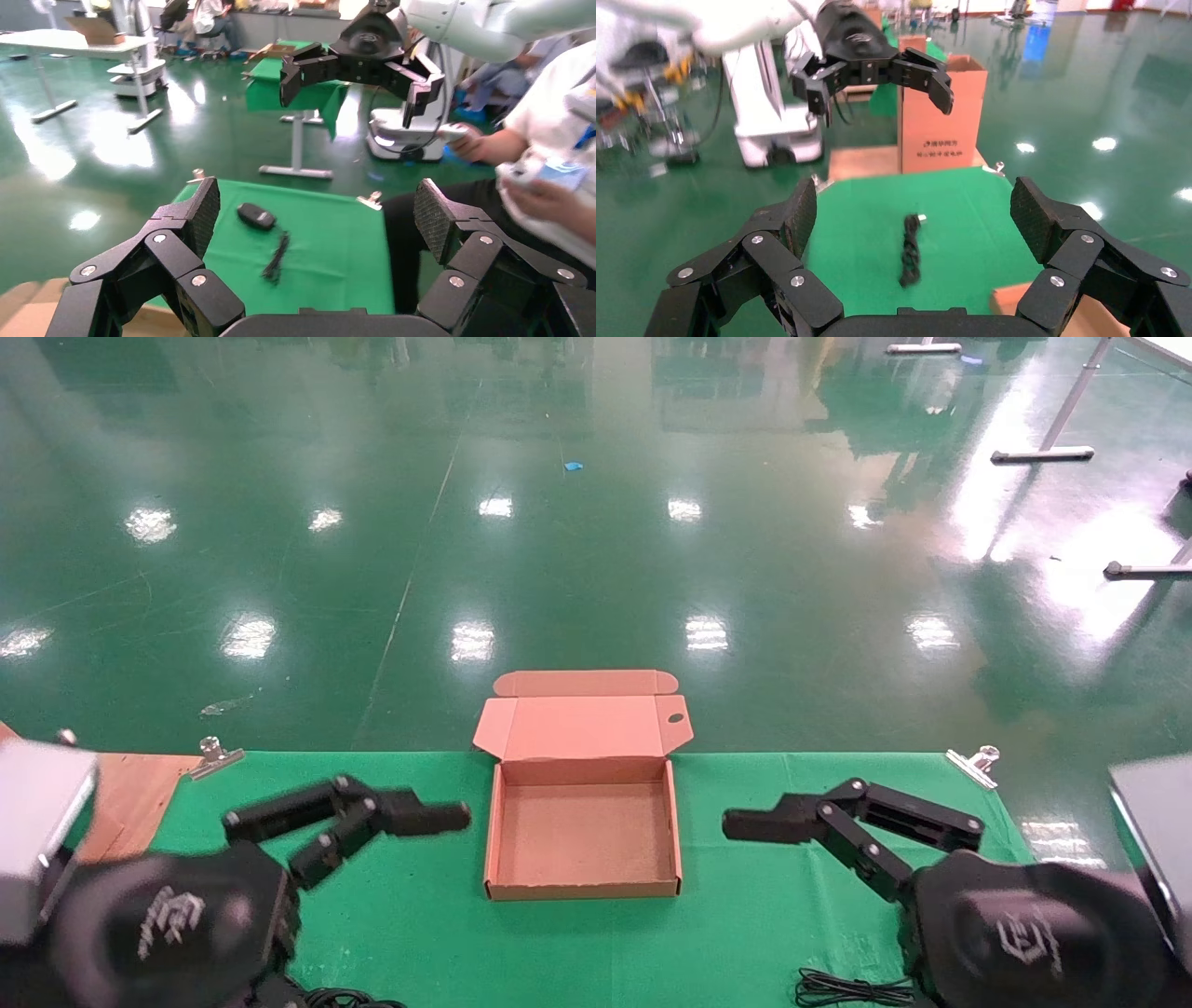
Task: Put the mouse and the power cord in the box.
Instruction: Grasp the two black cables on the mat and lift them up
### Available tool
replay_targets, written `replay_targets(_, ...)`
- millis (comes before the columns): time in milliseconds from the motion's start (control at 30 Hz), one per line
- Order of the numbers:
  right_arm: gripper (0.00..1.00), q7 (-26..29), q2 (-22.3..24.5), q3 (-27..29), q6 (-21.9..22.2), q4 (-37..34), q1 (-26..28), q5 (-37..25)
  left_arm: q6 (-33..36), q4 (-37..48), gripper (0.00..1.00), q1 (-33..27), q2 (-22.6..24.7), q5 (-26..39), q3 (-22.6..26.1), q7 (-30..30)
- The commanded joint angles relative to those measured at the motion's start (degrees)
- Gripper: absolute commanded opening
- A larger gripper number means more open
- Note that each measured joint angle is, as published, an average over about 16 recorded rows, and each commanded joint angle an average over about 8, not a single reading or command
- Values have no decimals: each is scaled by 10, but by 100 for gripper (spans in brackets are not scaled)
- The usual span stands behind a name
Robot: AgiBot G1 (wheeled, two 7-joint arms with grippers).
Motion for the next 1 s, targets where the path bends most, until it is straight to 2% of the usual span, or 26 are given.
replay_targets(33, 100, -11, 7, -2, -4, 0, 1, -15, 4, 4, 100, 7, 3, 0, 2, 3)
replay_targets(267, 100, -46, 4, -59, -9, -21, 51, -184, 24, 76, 100, -10, 7, 71, 36, 40)
replay_targets(367, 100, -63, -15, -90, -12, -39, 81, -260, 25, 116, 100, -30, 10, 118, 56, 62)
replay_targets(533, 100, -109, -62, -146, -1, -83, 132, -398, 16, 185, 100, -88, 26, 234, 104, 104)
replay_targets(667, 100, -153, -106, -187, 26, -138, 164, -499, 0, 248, 100, -144, 58, 338, 148, 143)
replay_targets(800, 100, -198, -150, -219, 73, -207, 187, -580, -31, 320, 100, -194, 100, 433, 189, 186)
replay_targets(1000, 100, -259, -210, -240, 145, -328, 212, -636, -80, 427, 100, -246, 170, 535, 240, 251)
